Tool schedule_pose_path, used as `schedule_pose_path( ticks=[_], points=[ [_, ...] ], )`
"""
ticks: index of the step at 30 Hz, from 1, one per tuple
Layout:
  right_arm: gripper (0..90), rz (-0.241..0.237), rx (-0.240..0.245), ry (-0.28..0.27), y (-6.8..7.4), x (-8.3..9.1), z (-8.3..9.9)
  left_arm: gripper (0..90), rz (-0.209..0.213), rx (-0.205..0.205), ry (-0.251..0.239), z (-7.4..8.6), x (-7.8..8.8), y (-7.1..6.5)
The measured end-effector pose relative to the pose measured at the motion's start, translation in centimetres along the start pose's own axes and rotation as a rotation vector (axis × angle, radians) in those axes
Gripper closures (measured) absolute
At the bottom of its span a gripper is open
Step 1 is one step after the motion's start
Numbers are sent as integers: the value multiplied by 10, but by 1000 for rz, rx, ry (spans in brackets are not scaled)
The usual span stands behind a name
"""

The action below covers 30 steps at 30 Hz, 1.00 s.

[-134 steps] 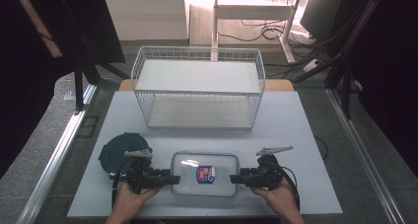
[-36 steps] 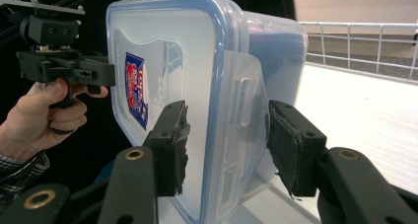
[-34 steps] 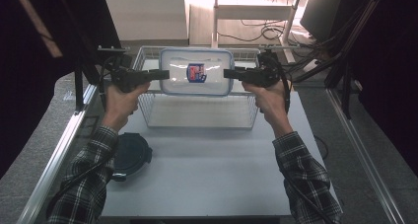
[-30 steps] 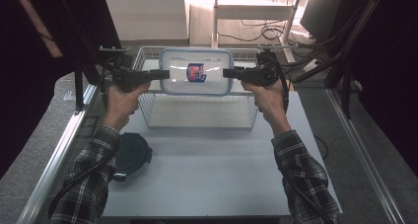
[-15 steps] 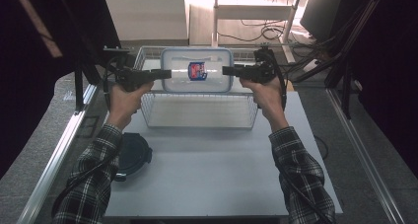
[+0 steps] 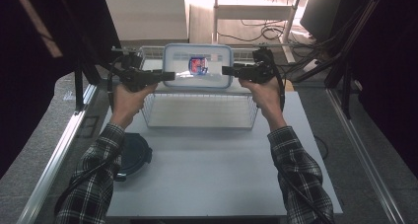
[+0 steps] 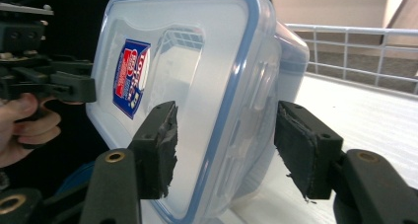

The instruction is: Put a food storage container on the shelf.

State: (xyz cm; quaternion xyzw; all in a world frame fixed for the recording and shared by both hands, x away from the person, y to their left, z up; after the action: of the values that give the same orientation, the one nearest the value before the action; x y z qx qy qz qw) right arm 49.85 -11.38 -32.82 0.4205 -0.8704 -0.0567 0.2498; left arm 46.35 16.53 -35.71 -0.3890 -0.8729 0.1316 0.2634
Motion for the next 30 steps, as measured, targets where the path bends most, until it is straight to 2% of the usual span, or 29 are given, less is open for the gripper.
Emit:
schedule_pose_path(
  ticks=[3,4,6,9,11,15,16,19,23,25,27,30],
  points=[
    [435,23,23,16,0,-1,2,379,-3,3,6,0,-1,1],
    [435,23,23,16,0,-1,2,379,0,11,8,0,-2,1],
    [403,57,49,45,2,-5,6,354,16,35,7,1,-4,2],
    [403,63,50,42,2,-7,6,353,15,45,1,0,-4,5],
    [410,60,44,45,2,-8,7,351,-7,37,2,-1,-5,5],
    [419,79,69,55,4,-9,8,321,-60,1,12,-3,-7,3],
    [422,86,76,55,5,-9,8,309,-60,1,12,-3,-7,3],
    [421,99,77,56,6,-8,8,298,-100,-5,-6,-5,-4,4],
    [420,117,83,46,6,-8,7,321,-99,-9,-9,-6,-3,4],
    [432,142,99,27,6,-8,5,353,-91,-8,-7,-6,-5,2],
    [434,163,109,18,8,-8,4,365,-110,-18,-8,-8,-5,1],
    [437,170,112,14,9,-10,2,382,-155,-38,-23,-11,-4,0]
  ],
)
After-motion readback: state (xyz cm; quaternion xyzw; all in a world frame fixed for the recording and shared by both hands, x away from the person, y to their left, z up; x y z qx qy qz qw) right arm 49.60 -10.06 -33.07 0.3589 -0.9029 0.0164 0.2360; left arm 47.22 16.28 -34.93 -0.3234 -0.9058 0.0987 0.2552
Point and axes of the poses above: each handheld gripper's, and its own axes: x roughly backward along the jaws, z roughly out of its underside, y roughly to its left, the point moved 6 cm from there along -x, roughly forward along the jaws, and after that the axes turned 2 degrees about -y, right-handed, at the moved point
